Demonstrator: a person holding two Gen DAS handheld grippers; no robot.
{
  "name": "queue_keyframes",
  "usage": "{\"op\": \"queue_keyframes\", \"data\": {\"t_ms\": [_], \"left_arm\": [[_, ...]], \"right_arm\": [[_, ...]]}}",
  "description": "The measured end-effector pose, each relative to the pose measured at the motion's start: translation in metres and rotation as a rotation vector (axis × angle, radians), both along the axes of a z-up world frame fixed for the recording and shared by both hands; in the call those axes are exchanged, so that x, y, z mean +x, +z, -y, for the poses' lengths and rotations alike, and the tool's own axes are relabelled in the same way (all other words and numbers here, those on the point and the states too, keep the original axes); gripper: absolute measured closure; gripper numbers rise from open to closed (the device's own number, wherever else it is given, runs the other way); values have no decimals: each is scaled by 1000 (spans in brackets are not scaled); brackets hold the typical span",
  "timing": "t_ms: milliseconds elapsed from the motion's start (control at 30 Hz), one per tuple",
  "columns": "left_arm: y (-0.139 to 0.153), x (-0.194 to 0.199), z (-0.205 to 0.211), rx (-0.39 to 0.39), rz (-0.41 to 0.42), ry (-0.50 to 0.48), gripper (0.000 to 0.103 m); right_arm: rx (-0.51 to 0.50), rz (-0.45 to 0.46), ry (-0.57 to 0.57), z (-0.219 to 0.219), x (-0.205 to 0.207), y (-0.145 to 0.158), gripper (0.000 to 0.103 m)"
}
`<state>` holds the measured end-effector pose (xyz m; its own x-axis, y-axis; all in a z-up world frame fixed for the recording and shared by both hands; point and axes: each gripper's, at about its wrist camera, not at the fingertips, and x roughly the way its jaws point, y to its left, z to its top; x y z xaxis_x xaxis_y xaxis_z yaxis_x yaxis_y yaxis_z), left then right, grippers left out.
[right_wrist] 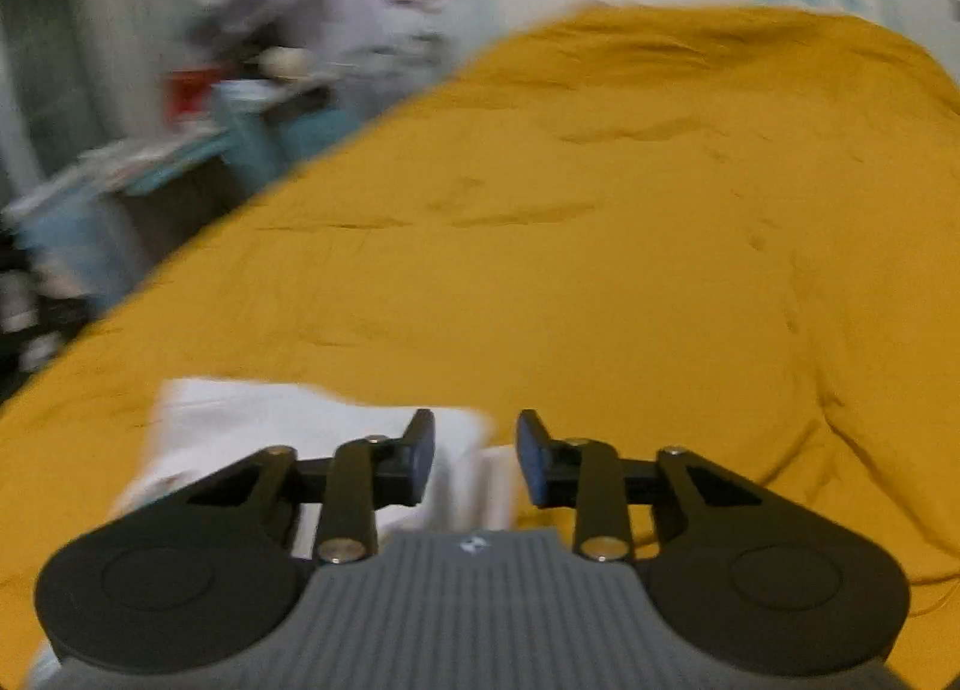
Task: Fold small clothes
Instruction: 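Lift the held hem and fold it over toward the collar with both tools, then open both tools and release the folded t-shirt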
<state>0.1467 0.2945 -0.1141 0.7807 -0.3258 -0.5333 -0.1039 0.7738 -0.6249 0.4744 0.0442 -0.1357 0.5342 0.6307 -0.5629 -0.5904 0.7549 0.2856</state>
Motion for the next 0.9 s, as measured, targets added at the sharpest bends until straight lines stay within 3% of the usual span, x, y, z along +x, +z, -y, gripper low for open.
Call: {"op": "queue_keyframes", "data": {"t_ms": [67,133,267,367,467,533,600,700,733,767,800,900], "left_arm": [[9,6,8,-38,42,-31,57],[11,14,19,-55,64,-54,56],[-9,28,36,-49,29,-61,56],[-30,28,31,-41,-39,-52,56],[-44,30,32,-29,-81,-57,60],[-53,28,31,5,-83,-80,60],[-53,28,28,-9,-95,-84,60],[-36,28,18,-68,-106,-66,60],[-25,29,13,-83,-61,-64,58],[-17,32,9,-82,-19,-70,47],[-6,41,3,-77,23,-84,36],[8,86,-23,-66,65,-88,35]], "right_arm": [[4,8,98,9,-37,14,77],[0,13,172,16,-70,19,77],[-35,1,242,28,-120,-4,79],[-60,-32,178,40,-126,-26,83],[-39,-83,109,43,-108,-41,103],[-13,-108,104,58,-104,-48,103],[-15,-121,110,55,-103,-51,103],[2,-83,126,58,-101,-36,97],[14,-50,122,60,-98,-28,87],[23,-20,114,62,-94,-20,72],[26,4,103,59,-85,-12,67],[43,52,67,38,-51,0,66]]}}
